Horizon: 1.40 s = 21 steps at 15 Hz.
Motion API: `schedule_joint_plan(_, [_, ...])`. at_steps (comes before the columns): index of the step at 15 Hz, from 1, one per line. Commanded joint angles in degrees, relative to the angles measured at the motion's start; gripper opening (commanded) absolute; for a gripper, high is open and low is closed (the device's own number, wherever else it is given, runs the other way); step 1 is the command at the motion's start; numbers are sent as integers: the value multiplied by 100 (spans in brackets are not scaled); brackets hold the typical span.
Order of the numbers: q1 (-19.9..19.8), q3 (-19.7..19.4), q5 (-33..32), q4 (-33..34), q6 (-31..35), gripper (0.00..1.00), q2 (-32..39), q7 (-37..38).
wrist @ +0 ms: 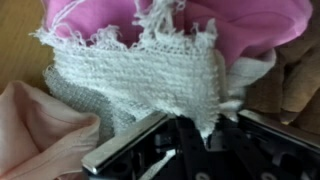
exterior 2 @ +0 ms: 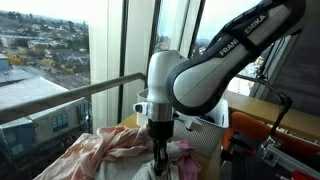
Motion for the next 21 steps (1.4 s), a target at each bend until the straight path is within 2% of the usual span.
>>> schedule_joint_plan(1, [-187,220,-7,-2,-2,3,-43,-81])
schedule_joint_plan(7, [-224,455,28,-707,345,3,-1037,-77])
schedule_joint_plan(11, [-184,399,-16,-905,257,3,-1822,-58])
schedule_joint_plan(16, [-160,201,-82,-770,-46,3,-2859,-48])
schedule_joint_plan(21, [-185,-204,-144,-483,-449,3,-3667,-69])
